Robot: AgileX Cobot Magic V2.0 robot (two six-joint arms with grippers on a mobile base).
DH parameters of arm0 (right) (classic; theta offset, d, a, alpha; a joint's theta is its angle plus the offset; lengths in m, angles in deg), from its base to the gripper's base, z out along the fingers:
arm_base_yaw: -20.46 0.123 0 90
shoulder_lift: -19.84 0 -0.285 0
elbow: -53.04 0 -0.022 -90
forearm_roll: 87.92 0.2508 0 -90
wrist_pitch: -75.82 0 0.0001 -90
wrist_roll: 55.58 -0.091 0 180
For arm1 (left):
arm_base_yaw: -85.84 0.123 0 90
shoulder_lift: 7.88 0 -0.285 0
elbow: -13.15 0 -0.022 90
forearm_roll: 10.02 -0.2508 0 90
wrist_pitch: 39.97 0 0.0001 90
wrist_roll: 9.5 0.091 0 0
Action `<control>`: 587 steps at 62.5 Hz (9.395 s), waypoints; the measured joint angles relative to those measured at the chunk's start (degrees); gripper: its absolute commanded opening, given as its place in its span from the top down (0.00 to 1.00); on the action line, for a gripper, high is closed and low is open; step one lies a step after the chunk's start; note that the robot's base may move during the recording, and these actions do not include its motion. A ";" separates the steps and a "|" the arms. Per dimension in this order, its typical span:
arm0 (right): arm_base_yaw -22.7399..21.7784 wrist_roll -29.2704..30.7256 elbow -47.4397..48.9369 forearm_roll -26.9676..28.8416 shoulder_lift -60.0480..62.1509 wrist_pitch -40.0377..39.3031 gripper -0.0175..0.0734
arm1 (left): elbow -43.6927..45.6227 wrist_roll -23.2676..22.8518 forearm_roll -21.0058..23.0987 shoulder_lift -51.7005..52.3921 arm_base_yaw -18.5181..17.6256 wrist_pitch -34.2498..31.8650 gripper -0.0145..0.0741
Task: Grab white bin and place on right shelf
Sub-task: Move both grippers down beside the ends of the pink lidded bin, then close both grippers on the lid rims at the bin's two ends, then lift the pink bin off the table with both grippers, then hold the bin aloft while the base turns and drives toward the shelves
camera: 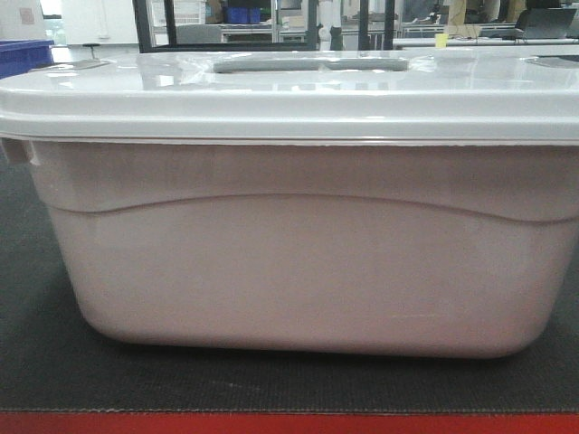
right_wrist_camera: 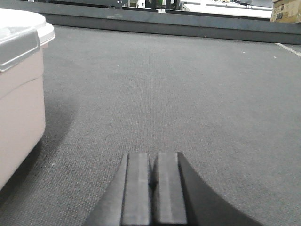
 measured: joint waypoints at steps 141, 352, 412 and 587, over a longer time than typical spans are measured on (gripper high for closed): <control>0.00 0.00 40.37 0.00 -36.81 4.44 0.10 | 46.44 0.00 3.68 -40.05 -3.04 22.33 0.45; -14.58 46.39 40.35 86.87 -78.96 51.80 0.75 | 60.66 32.10 70.27 -91.33 5.97 61.89 0.98; -15.46 38.77 54.07 98.09 -65.42 42.09 0.74 | 78.11 30.17 85.75 -88.94 -1.88 56.48 0.98; -14.34 38.32 54.27 98.11 -65.42 31.32 0.74 | 78.78 29.35 84.92 -88.94 -3.59 56.71 0.98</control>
